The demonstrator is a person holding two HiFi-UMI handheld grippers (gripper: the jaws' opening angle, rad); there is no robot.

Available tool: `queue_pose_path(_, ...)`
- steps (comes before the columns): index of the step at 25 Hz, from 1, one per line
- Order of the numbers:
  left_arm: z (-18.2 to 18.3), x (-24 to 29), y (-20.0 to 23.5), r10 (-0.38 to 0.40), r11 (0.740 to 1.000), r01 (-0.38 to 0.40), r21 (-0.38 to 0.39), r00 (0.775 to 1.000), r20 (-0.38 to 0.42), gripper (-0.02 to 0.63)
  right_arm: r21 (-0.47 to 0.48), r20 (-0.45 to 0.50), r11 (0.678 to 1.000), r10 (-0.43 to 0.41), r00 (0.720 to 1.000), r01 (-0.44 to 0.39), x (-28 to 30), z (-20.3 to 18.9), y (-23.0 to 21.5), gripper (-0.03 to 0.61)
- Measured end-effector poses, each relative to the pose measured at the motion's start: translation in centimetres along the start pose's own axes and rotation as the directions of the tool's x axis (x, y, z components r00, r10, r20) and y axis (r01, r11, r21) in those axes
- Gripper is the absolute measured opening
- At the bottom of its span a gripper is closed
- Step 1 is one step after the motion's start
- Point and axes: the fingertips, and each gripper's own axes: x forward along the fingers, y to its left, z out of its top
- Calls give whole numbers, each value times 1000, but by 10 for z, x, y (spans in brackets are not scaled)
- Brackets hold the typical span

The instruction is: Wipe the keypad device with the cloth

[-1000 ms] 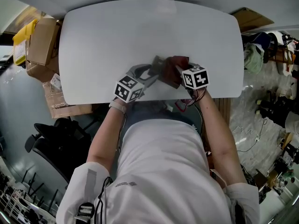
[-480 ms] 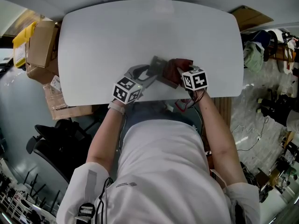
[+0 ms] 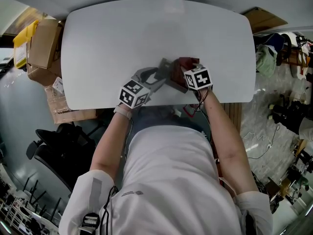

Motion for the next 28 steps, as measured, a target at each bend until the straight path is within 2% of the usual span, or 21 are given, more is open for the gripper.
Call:
queue_pose_path(3,0,0,0,-3,1000,3,-2,1000,4,218,-46,-17,999,11,1000,-12,6,9,7,52)
queue_pose_path(8,0,-1,0,-9,1000,9,-7,1000,10,218,-64,-35,998,25,999,-28,13,21,16,52)
queue_pose_path(13,0,0,-1,-10,1000,10,-4,1000,8,218,-183,-73,983,16,997,-29,19,36,29,52)
queue_pose_path(17,-1,0,-2,-14,1000,14,-3,1000,5,218,-200,-71,978,54,996,-67,26,52,47,52)
queue_pose_path(23,-2,2,-1,-19,999,20,-43,1000,12,230,-310,-107,946,67,992,-98,32,67,68,52)
queue_pose_path(28,-1,3,-1,-7,999,8,-47,1000,13,230,-292,-107,949,93,990,-121,33,67,66,52)
